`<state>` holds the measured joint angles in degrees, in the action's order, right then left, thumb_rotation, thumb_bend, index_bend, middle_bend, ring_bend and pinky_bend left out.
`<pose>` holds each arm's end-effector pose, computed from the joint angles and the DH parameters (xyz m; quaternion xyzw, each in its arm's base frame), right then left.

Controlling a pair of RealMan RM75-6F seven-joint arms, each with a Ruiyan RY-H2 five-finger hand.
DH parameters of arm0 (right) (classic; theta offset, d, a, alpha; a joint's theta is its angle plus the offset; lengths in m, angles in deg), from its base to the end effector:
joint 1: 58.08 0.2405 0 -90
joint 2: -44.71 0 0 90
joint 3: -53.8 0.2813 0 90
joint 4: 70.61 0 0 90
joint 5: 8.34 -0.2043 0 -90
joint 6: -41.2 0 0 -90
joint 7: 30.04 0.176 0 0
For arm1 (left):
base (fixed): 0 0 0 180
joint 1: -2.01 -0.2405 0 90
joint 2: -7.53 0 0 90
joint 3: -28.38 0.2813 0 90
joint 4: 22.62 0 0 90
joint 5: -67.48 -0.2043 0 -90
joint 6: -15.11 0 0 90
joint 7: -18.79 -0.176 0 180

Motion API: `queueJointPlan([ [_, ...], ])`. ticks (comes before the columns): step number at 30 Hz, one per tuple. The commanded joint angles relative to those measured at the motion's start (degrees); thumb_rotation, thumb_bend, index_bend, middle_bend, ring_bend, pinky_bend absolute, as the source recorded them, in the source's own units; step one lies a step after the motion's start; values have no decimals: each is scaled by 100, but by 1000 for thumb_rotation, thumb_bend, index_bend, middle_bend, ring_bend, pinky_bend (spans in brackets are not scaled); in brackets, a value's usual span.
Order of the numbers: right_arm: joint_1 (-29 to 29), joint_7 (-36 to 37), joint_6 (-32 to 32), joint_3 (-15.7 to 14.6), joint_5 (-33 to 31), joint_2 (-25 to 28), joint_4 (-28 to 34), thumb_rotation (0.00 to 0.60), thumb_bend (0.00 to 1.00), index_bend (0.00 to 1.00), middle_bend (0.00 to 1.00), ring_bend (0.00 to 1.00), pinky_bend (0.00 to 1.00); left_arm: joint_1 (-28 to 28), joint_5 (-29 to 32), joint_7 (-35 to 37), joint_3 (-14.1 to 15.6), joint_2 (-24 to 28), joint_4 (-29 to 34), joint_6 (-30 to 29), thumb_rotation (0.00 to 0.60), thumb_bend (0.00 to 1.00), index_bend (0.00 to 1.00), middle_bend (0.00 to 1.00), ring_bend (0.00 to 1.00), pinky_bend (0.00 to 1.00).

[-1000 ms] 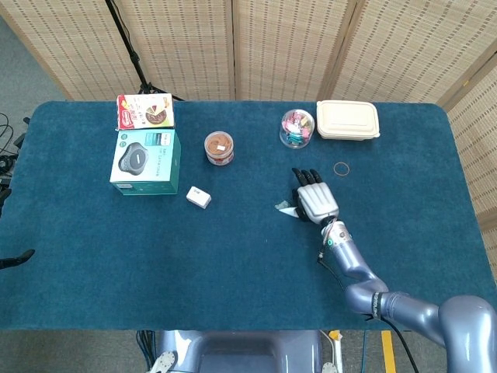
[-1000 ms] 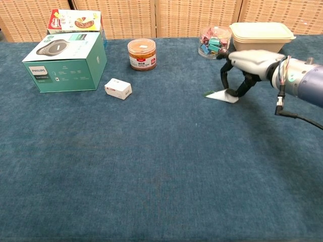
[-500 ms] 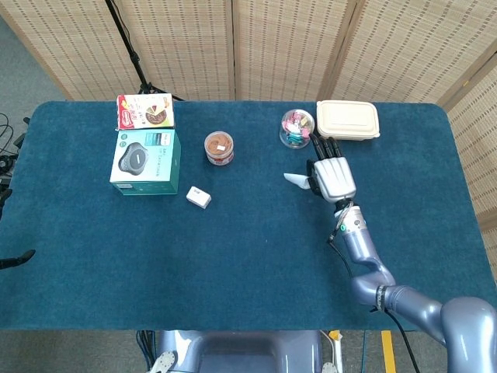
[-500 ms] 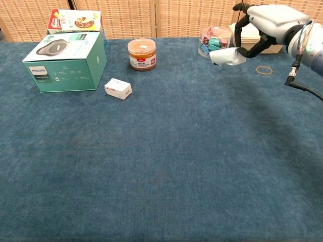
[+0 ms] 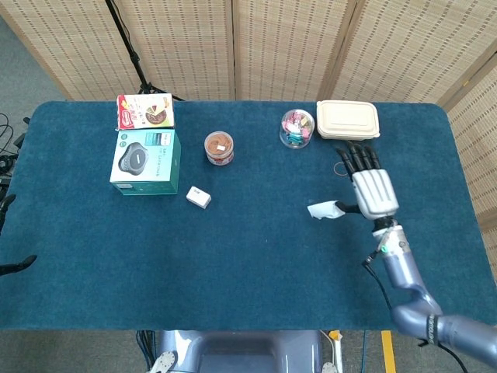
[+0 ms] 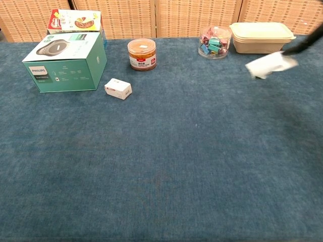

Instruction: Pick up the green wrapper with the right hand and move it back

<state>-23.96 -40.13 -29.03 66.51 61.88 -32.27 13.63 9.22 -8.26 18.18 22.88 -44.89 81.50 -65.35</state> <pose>-0.2166 -0.3987 0.1117 0.6365 -0.3243 0.4472 0.5383 -0.3180 0.2319 0.2285 -0.5595 -0.4218 -0.3652 0.6129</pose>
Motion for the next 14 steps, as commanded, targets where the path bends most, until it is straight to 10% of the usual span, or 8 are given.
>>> queueJointPlan([
  [1,-681,177,-596,-333,217,593,659,600,0,0,0,0,0,-65,-84,77,56,-10,-45,-65,600,0,0,0,0,0],
  [14,-2043,631,-1608,-1104,872,1239,947,600,0,0,0,0,0,-278,-512,188,215,-56,-173,-394,600,0,0,0,0,0],
])
